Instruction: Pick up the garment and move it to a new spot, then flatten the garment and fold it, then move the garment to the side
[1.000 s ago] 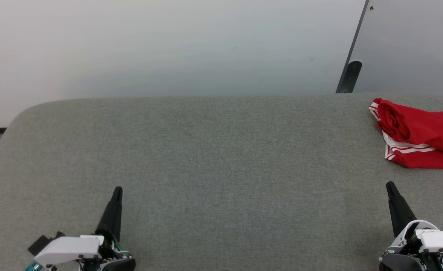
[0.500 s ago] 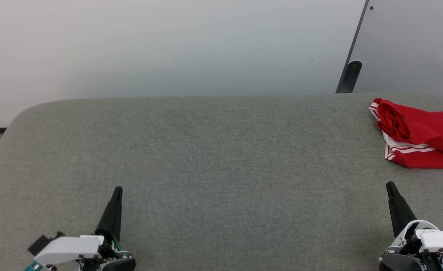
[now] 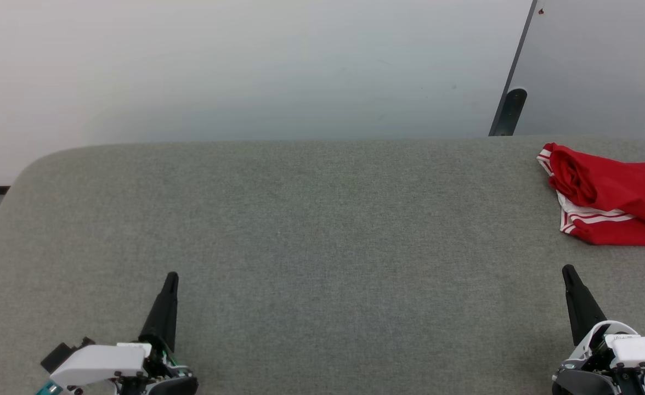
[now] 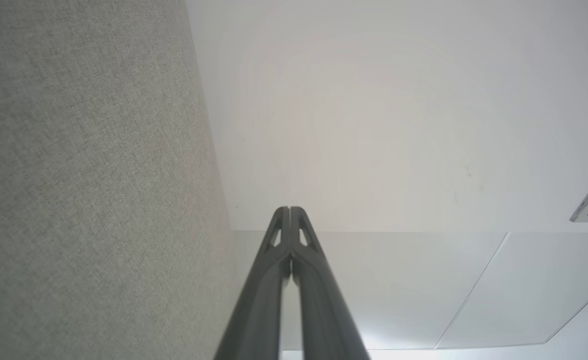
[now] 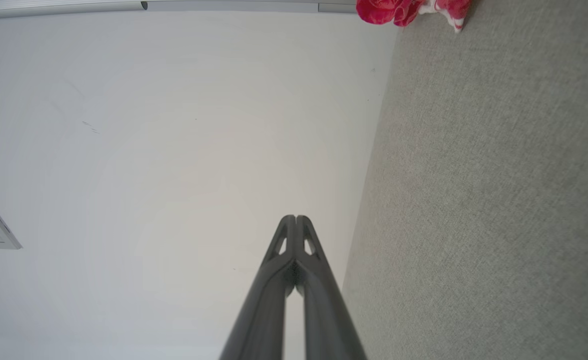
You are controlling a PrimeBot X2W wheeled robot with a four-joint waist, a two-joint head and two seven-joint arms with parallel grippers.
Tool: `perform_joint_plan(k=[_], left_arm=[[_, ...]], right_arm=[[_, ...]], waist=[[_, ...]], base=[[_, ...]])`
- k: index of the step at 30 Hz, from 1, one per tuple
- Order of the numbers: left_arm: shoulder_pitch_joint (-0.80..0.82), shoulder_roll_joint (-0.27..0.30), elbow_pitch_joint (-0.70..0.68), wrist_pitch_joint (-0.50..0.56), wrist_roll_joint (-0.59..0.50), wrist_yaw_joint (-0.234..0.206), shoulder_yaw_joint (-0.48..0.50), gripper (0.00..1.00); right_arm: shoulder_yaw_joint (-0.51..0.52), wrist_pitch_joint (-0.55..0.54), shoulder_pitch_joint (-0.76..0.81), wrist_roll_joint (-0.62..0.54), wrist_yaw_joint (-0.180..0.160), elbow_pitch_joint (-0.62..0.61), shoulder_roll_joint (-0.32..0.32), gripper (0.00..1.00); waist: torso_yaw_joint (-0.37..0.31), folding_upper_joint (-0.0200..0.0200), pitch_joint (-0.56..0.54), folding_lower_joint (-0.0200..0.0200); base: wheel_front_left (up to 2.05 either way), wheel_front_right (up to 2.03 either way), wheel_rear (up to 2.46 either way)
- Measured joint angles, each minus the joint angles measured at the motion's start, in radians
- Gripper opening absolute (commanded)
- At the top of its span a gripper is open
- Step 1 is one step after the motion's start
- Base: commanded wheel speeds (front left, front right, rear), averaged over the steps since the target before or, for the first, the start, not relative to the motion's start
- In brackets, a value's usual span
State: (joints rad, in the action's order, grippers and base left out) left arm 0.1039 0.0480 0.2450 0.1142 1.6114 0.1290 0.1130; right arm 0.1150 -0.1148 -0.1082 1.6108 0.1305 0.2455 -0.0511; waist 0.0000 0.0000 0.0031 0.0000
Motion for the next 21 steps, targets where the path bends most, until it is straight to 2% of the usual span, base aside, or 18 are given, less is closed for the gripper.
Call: perform_joint_plan(k=[21], left_arm=[[0.0, 0.0, 0.0, 0.0, 0.0, 0.0, 0.0, 0.0]], right_arm=[[0.0, 0.0, 0.0, 0.0, 0.0, 0.0, 0.0, 0.0]], waist=[[0.0, 0.0, 0.0, 0.0]], base=[[0.0, 0.0, 0.0]])
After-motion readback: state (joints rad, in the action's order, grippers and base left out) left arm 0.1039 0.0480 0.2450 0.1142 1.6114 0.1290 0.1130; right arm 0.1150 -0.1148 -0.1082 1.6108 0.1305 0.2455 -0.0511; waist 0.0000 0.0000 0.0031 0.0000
